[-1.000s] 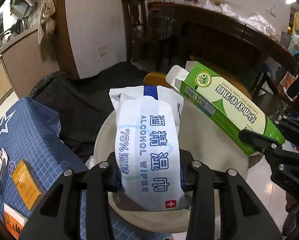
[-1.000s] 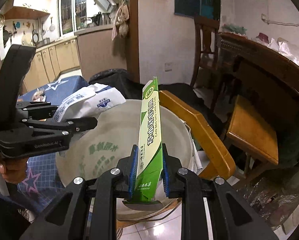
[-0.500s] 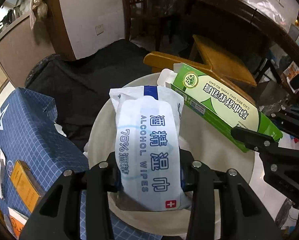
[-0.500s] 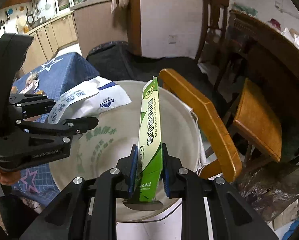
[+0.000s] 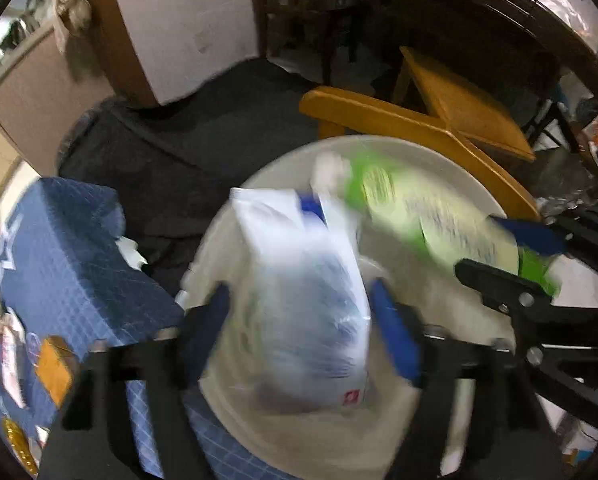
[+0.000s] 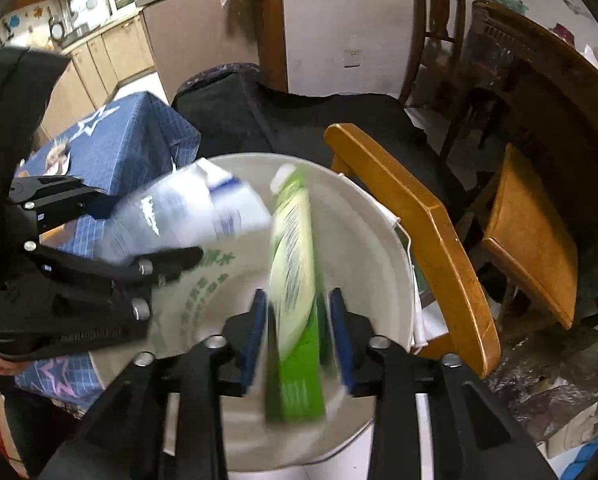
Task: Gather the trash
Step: 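Open both tools to drop the wipes pack and green box into the bucket, then grasp the rice cracker bag with the left tool while the right tool grasps the orange paper cup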
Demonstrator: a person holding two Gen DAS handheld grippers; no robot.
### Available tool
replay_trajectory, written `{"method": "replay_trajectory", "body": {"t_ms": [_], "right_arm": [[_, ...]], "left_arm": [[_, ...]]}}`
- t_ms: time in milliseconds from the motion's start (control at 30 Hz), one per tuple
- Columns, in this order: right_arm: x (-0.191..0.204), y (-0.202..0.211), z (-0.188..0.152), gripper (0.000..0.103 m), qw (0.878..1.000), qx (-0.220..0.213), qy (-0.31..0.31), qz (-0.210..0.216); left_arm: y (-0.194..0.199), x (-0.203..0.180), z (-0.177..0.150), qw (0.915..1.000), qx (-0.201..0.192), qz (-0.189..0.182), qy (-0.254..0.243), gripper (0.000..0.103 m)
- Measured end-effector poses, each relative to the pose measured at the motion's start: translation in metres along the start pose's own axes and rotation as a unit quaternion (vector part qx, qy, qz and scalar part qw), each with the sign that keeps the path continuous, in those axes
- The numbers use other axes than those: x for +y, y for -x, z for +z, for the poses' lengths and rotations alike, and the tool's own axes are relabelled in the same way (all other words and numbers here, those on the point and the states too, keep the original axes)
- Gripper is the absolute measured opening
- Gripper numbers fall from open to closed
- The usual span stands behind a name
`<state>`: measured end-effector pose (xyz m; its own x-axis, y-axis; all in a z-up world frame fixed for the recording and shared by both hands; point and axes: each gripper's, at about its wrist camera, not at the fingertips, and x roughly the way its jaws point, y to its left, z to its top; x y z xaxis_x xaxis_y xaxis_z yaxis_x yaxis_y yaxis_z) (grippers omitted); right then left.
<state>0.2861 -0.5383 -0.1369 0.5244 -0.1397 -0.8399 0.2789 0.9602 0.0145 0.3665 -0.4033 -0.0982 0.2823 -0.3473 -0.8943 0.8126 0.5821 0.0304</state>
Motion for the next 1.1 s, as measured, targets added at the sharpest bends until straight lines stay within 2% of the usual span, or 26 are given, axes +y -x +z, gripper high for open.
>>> {"method": "replay_trajectory", "body": {"t_ms": [33, 233, 500, 667, 767, 900, 1000, 1067, 1100], "right_arm": [[0.000, 0.001, 0.001, 0.046, 1.000, -0.005, 0.001, -0.002], [-0.003, 0.009, -0.003, 0.046, 1.000, -0.020, 0.009, -0.013], [-0.002, 0.009, -0.011, 0.046, 1.000, -0.016, 0.006, -0.015], [0.006, 0.011, -0.015, 0.047, 1.000, -0.017, 0.014, -0.016], [0.008, 0.017, -0.020, 0.047, 1.000, -0.013, 0.012, -0.006], [0.016, 0.035, -0.036, 0.047, 0.999, -0.025, 0.000, 0.037], [0.031, 0.054, -0.055, 0.058, 0.994, -0.056, -0.005, 0.091], [0.044, 0.063, -0.070, 0.083, 0.990, -0.078, -0.012, 0.117], [0.049, 0.064, -0.075, 0.088, 0.989, -0.079, -0.016, 0.128]], "left_arm": [[0.002, 0.002, 0.001, 1.0000, -0.005, 0.002, -0.001, 0.076], [0.011, 0.008, -0.001, 0.9997, -0.019, 0.017, 0.003, 0.076], [0.025, 0.011, -0.012, 0.9992, -0.033, 0.022, 0.001, 0.076], [0.032, 0.015, -0.022, 0.9983, -0.041, 0.040, -0.001, 0.076], [0.048, 0.022, -0.035, 0.9969, -0.067, 0.039, 0.016, 0.076], [0.091, 0.028, -0.081, 0.9889, -0.140, 0.022, 0.045, 0.076], [0.123, 0.029, -0.138, 0.9809, -0.187, 0.028, 0.043, 0.076], [0.138, 0.029, -0.183, 0.9792, -0.195, 0.048, 0.026, 0.076], [0.141, 0.030, -0.195, 0.9797, -0.193, 0.050, 0.019, 0.076]]}}
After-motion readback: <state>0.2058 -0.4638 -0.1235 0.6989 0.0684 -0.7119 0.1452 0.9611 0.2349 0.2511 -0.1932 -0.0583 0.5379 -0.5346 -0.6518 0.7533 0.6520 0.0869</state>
